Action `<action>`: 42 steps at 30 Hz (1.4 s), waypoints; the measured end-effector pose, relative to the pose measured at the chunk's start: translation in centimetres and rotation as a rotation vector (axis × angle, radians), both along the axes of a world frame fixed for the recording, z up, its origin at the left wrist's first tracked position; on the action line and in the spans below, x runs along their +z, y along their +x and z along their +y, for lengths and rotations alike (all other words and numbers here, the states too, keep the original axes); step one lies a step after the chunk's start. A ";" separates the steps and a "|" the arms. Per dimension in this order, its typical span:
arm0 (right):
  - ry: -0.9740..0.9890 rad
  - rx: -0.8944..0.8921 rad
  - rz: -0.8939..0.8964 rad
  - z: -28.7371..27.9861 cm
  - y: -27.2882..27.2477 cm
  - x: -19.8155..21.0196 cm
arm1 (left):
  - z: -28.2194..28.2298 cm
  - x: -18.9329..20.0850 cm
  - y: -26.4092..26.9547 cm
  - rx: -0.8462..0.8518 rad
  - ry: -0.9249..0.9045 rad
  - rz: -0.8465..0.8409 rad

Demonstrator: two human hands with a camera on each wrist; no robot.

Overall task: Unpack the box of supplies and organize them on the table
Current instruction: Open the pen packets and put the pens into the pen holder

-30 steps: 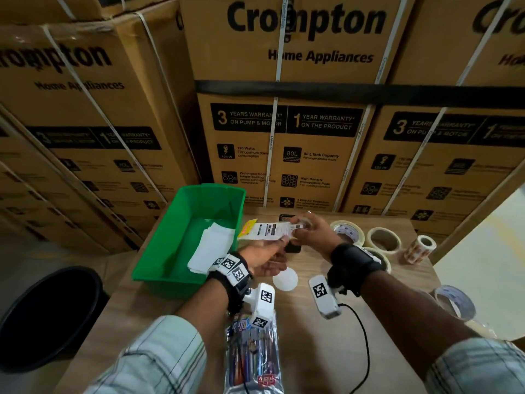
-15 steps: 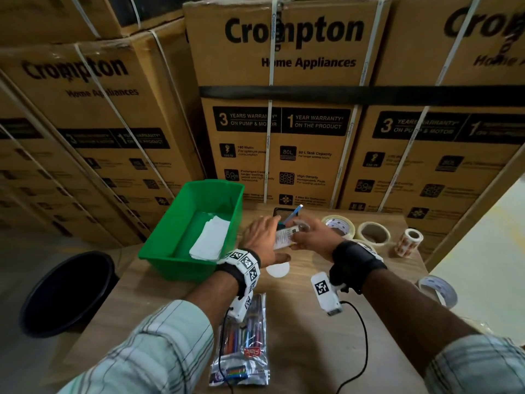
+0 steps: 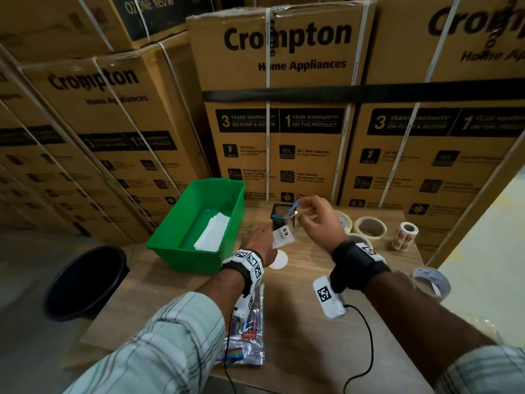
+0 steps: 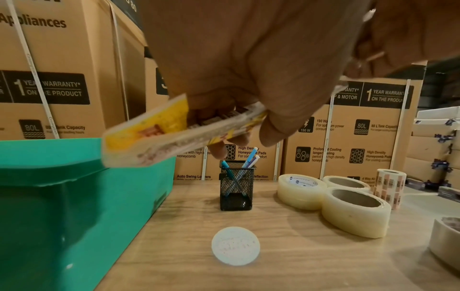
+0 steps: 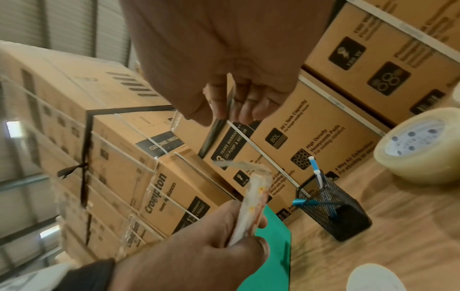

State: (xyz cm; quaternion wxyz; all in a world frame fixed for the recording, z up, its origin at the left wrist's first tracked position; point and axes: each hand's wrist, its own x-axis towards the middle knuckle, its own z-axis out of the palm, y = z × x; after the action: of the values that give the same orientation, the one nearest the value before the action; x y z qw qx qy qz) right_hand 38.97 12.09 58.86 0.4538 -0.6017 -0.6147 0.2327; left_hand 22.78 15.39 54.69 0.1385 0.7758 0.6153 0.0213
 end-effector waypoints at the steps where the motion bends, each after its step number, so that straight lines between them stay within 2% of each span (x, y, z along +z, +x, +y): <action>1: 0.062 0.008 -0.020 -0.3 -0.2 0.4 | 0.0 -0.1 0.0 -0.005 -0.006 0.009; 3: 0.100 0.073 -0.038 -0.7 -0.7 1.0 | 0.1 -0.2 -0.2 -0.013 -0.010 0.012; 7: -0.048 0.293 -0.072 -0.8 -2.5 2.0 | 0.8 0.0 -1.0 -0.033 0.036 0.055; 9: -0.117 0.334 -0.144 -0.3 -3.7 2.0 | 1.3 0.4 -1.6 -0.043 0.046 0.084; 12: -0.125 0.151 -0.323 1.0 -5.2 1.5 | 2.3 1.5 -3.1 -0.041 0.058 0.115; 14: -0.150 0.011 -0.302 2.0 -6.0 1.1 | 2.8 1.9 -4.2 -0.052 0.086 0.131; 16: -0.247 -0.042 -0.272 2.9 -6.9 0.8 | 3.3 2.2 -5.5 -0.067 0.103 0.163; 18: -0.373 -0.076 -0.161 3.9 -7.7 0.1 | 3.9 2.7 -6.4 -0.096 0.114 0.207; 21: -0.471 -0.153 0.113 5.2 -8.6 -1.5 | 4.8 3.3 -7.2 -0.139 0.147 0.302; 31: -0.701 -0.146 0.909 4.9 -10.2 -6.0 | 4.6 3.8 -5.4 -0.308 0.208 0.620; 38: -0.708 -0.144 0.983 5.7 -8.8 -6.0 | 5.5 4.7 -4.2 -0.347 0.193 0.669; 42: -0.707 -0.076 0.995 5.5 -7.6 -6.0 | 6.4 4.8 -3.8 -0.332 0.189 0.627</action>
State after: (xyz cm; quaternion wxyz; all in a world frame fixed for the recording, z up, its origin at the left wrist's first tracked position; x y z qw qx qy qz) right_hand 31.37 17.60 52.90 0.4673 -0.5566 -0.1927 0.6593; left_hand 18.96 21.77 59.48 -0.1278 0.8433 0.4886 -0.1836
